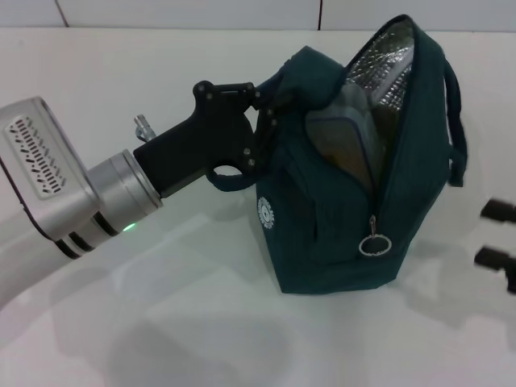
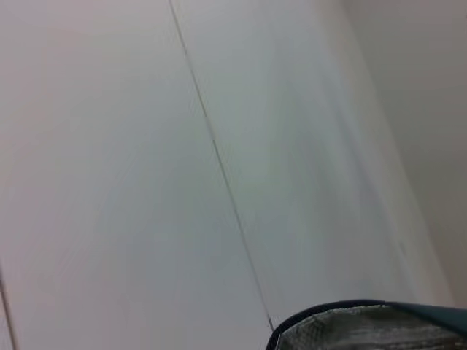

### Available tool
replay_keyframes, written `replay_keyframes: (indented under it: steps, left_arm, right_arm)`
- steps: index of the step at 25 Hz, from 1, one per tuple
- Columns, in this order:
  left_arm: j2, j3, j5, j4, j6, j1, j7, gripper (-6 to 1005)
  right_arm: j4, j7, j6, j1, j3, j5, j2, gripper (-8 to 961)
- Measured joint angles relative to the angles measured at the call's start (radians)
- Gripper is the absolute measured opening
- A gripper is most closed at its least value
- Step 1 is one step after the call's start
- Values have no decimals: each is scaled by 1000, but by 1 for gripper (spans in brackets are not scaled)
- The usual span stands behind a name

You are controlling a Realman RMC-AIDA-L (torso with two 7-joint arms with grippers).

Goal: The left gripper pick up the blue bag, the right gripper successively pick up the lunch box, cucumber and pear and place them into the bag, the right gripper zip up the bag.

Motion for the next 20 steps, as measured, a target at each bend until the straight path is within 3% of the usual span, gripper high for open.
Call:
replay_keyframes:
  steps: [4,12,20]
  left_arm:
    - [0,1,-1,-3,6,0,-3,63]
    - [0,31,-3,-8,11,0,-2,63]
    - [0,104,-3,26,37,-5,-2,63]
  right_arm:
    - [1,62,67,48,0,-112,-8,459]
    - [13,68,241,135,-13,-282,63,454]
    - [83,94,265,203,-15,-248,79,441]
